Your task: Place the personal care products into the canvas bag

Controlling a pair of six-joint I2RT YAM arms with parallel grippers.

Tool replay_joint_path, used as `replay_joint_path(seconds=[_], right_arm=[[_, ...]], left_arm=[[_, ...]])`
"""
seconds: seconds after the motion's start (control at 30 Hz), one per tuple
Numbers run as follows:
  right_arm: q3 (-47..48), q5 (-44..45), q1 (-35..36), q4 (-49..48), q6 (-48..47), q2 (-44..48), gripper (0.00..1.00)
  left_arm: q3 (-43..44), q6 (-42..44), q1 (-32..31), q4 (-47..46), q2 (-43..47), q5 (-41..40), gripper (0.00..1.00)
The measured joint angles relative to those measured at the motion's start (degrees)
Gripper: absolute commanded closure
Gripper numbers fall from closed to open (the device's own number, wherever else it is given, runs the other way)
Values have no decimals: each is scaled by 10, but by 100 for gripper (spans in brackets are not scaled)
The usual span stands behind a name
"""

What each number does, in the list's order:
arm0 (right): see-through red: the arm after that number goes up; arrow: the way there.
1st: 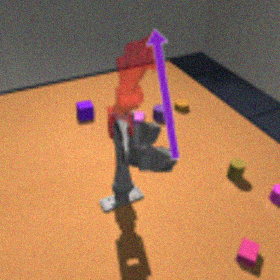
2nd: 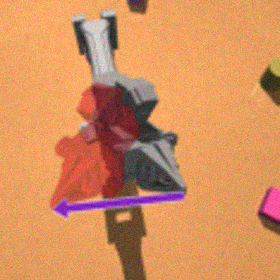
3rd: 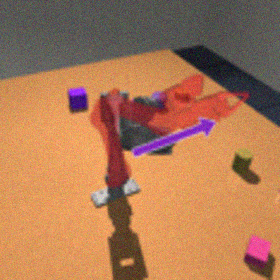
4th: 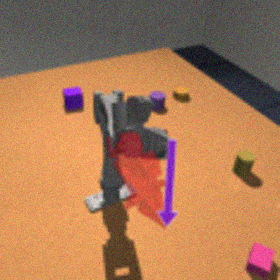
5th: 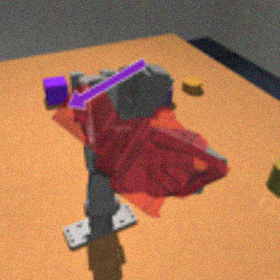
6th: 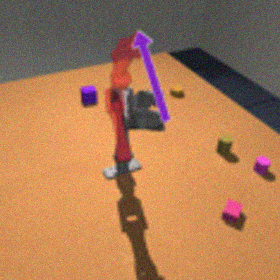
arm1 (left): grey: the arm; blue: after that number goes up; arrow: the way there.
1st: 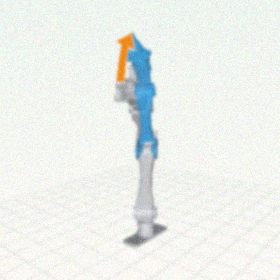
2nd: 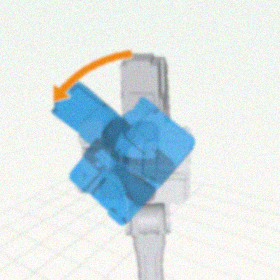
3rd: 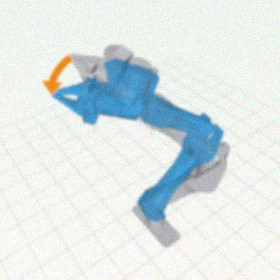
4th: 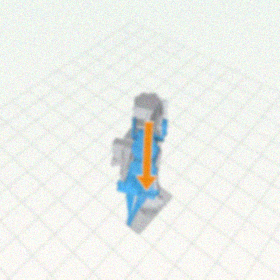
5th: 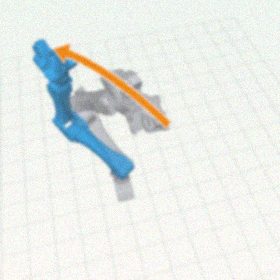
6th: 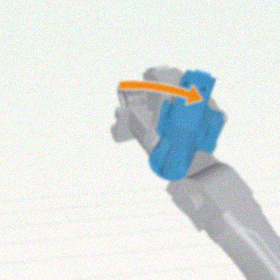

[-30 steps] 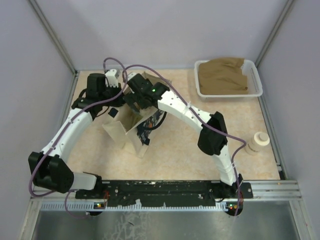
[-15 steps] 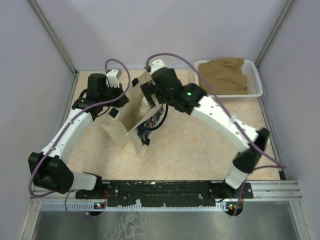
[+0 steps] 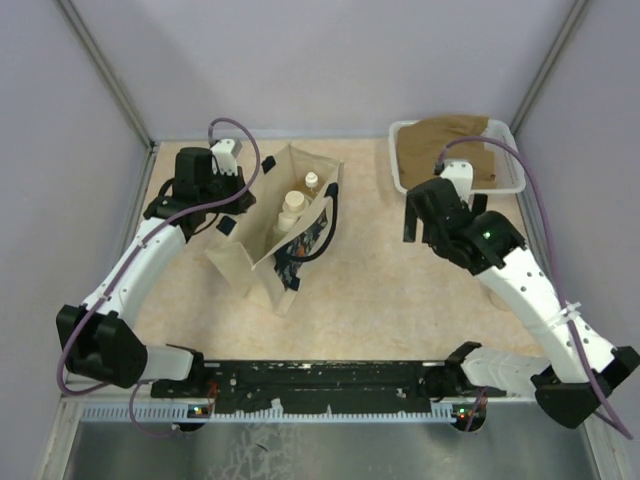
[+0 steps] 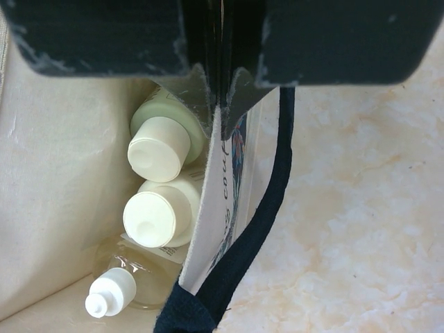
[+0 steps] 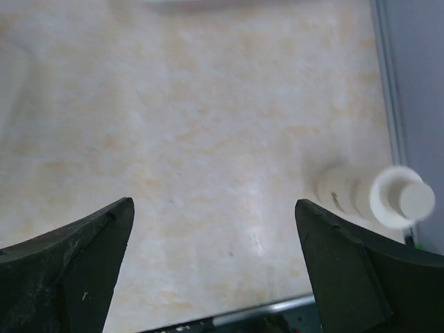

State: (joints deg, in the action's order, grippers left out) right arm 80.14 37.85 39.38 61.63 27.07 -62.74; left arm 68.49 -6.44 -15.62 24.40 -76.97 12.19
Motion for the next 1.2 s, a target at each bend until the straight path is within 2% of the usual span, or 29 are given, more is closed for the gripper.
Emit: replay_joint_path(seconds=[0.17,0.37,0.63,0.8,1.03,1.2], right_arm=[[-91,-17,-123,73,41,20,1],[-142,-24,-282,70,54,85,1],[-229,-19,-342,15,95,56,1],[-280,-30,-422,-35,106,50,1],[-337,-95,-564,-112,88,50,1],[-356,-124,-610,-147,65,39,1]], left_arm=[[-2,-2,0,-5,1,1,96],[-14,-3,0,-20,8,1,95],[-23,-7,0,-28,18,10,96],[-30,-13,0,-38,20,25,96],[-32,-16,0,-41,21,36,96],[-33,-16,0,-41,21,37,96]])
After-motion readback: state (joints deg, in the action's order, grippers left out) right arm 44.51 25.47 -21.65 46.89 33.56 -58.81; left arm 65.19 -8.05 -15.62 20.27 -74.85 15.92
